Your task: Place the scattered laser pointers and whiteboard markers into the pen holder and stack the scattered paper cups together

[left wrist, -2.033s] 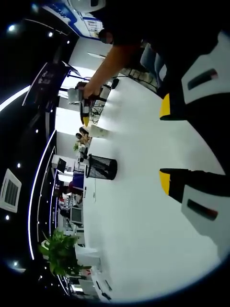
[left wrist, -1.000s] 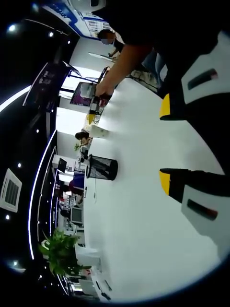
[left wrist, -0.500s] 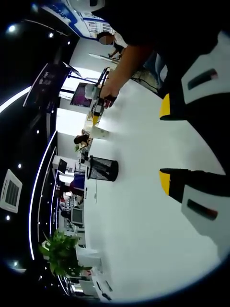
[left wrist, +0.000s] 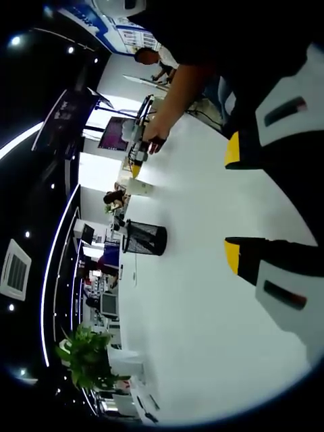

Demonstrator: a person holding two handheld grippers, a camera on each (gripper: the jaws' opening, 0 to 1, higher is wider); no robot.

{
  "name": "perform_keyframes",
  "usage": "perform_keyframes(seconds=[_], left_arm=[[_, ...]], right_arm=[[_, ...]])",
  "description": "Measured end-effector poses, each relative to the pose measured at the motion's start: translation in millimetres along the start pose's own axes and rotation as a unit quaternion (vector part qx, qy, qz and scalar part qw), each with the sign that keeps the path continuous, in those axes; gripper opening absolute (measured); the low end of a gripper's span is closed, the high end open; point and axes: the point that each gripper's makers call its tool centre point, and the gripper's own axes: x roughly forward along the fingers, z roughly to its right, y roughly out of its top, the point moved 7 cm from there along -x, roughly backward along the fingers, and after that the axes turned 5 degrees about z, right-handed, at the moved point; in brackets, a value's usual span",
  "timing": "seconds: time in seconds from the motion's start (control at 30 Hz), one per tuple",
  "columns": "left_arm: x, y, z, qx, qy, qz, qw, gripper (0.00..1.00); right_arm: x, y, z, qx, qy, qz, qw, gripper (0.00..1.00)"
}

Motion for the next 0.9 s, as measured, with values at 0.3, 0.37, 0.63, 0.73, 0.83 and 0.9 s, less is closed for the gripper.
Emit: perform_keyframes(seconds=[0.3,0.37,0.63,0.73,0.83,0.9], left_arm=[[1.9,-1.7,-0.4,-0.002,-0.001,-0.003,1.0,0.41],[2.0,-2.1,-0.7,-0.002,0.001,-0.004,1.0,0.41],[1.9,-3.8,0.5,-0.003,0.002,-0.006,1.0,0.41],[1.6,-4.2,0.2,-0.004,0.003,-0.006,1.0,0.41],[0.5,-4.7,-0.1,-0.004,0.003,-0.005,1.0,0.41],[-0.8,-5.4,-0.8,-0.005,0.005,-0.005,1.0,0.41]], right_arm=[[8.5,-9.7,8.5,0.007,-0.009,-0.007,0.9999,0.79],[11.6,-11.2,5.1,0.009,-0.003,-0.007,0.9999,0.79],[25.6,-13.7,-0.3,0.009,0.013,-0.017,0.9997,0.77],[31.6,-14.0,-3.8,0.005,0.019,-0.024,0.9995,0.77],[36.3,-12.9,-5.6,0.001,0.022,-0.027,0.9994,0.76],[39.0,-12.7,-7.0,-0.004,0.023,-0.027,0.9994,0.76]])
